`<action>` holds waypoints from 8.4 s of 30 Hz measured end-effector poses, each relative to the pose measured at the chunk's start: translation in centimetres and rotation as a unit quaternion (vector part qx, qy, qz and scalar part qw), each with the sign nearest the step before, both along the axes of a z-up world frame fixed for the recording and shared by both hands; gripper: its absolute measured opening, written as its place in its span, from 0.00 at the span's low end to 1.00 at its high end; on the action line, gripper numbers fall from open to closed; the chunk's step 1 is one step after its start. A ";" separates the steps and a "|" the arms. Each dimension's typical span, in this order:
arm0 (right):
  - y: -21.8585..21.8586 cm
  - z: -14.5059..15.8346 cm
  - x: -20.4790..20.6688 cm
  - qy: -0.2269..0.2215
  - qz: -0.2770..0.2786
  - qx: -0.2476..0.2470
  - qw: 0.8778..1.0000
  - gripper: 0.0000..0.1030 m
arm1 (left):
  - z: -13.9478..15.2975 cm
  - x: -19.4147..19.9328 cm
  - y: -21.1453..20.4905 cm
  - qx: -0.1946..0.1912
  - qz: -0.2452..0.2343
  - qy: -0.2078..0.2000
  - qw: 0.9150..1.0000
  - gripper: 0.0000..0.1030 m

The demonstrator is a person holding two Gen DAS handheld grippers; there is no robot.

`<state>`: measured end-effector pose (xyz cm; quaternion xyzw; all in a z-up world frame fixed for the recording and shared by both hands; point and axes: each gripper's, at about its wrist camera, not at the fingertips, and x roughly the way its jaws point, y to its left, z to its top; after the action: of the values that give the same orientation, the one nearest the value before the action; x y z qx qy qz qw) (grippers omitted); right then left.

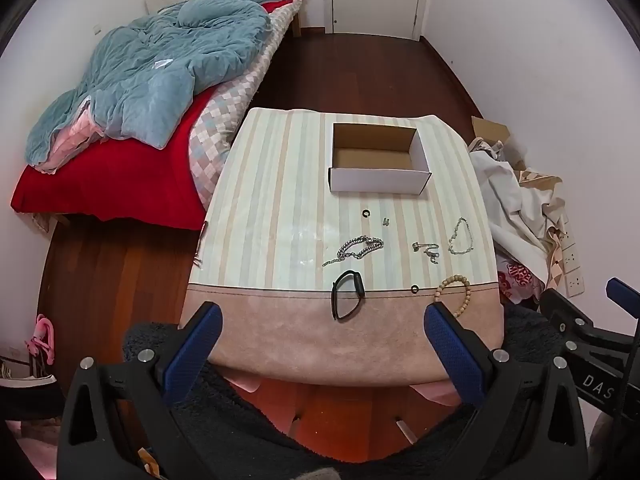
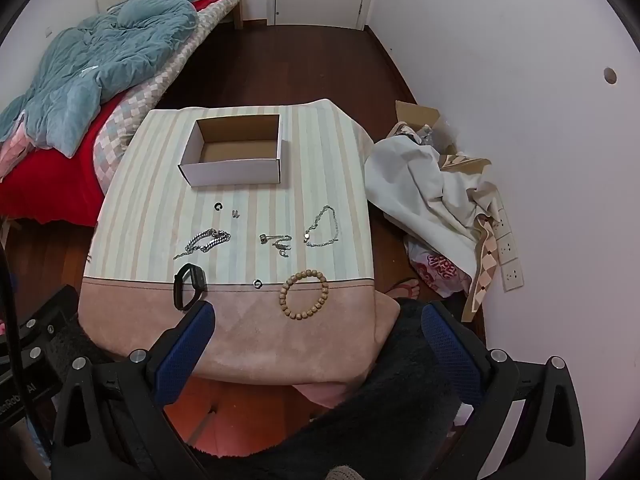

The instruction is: Organize jewelry

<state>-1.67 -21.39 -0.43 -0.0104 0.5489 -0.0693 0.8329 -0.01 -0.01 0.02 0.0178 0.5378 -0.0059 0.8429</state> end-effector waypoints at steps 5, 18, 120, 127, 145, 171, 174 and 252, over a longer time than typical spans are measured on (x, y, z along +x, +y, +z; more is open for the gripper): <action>0.1 0.0 0.0 -0.003 0.001 0.001 1.000 1.00 | 0.3 -0.2 -0.2 -0.005 -0.001 -0.005 1.000 1.00; 0.3 0.7 -0.4 -0.006 0.001 -0.004 1.000 1.00 | 0.7 -0.1 -0.9 -0.007 -0.006 -0.003 1.000 1.00; -7.9 -17.8 6.5 0.114 -0.109 0.008 0.987 0.80 | -16.8 7.4 3.5 0.026 0.024 0.087 0.996 0.98; -8.5 -23.0 6.6 0.150 -0.129 0.013 0.980 0.80 | -22.1 8.2 1.1 -0.002 -0.004 0.147 0.989 0.87; -8.6 -25.9 7.5 0.152 -0.111 0.083 0.979 0.50 | -24.5 9.3 -1.1 0.003 -0.049 0.144 0.988 0.07; -1.9 -12.3 13.3 -0.013 0.014 0.142 0.990 0.09 | -10.9 16.2 -0.3 -0.033 -0.023 -0.009 0.999 0.03; -1.6 -10.4 16.3 -0.036 0.025 0.138 0.989 0.09 | -9.7 18.7 -0.4 -0.030 -0.022 -0.031 0.999 0.04; 3.7 -4.9 16.8 -0.113 0.019 0.032 0.993 1.00 | -4.0 16.4 2.8 0.017 0.013 -0.128 0.991 1.00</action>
<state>15.13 -17.65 -5.36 0.0137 0.4526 -0.0367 0.8908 16.43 2.82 -4.01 0.0259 0.4253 0.0166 0.9045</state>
